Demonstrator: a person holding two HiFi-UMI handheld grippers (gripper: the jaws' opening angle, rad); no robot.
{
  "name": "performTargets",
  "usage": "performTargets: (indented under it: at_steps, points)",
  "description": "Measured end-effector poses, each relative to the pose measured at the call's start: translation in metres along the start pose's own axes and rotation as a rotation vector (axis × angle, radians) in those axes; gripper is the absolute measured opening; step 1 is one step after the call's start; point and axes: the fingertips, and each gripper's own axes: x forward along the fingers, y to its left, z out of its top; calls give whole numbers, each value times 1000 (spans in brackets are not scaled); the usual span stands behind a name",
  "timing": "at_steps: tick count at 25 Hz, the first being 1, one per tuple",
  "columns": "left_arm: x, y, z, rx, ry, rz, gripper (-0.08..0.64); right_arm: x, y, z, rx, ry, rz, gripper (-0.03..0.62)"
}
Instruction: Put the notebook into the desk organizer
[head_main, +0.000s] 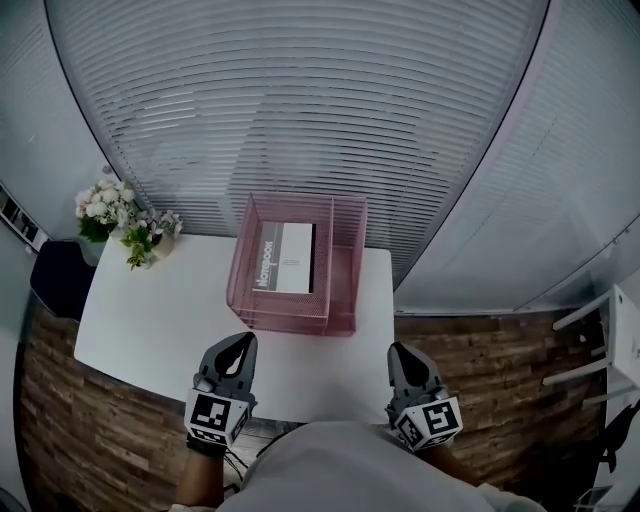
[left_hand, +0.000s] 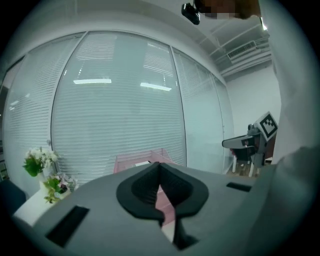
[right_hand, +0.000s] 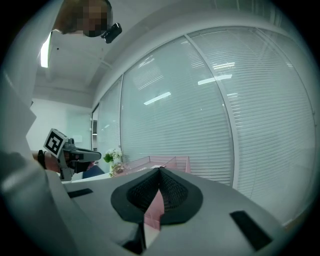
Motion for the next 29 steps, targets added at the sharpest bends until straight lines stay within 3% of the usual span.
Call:
performTargets:
  at_steps: [9, 17, 29]
  points:
    - [-13, -14, -10, -133, -71, 2, 8, 5, 14, 6, -27, -11, 35, 12]
    - [-17, -5, -10, -160, -81, 11, 8, 6, 18, 3, -32, -9, 38, 12]
    - [-14, -8, -12, -133, -79, -12, 8, 7, 18, -4, -36, -6, 42, 12]
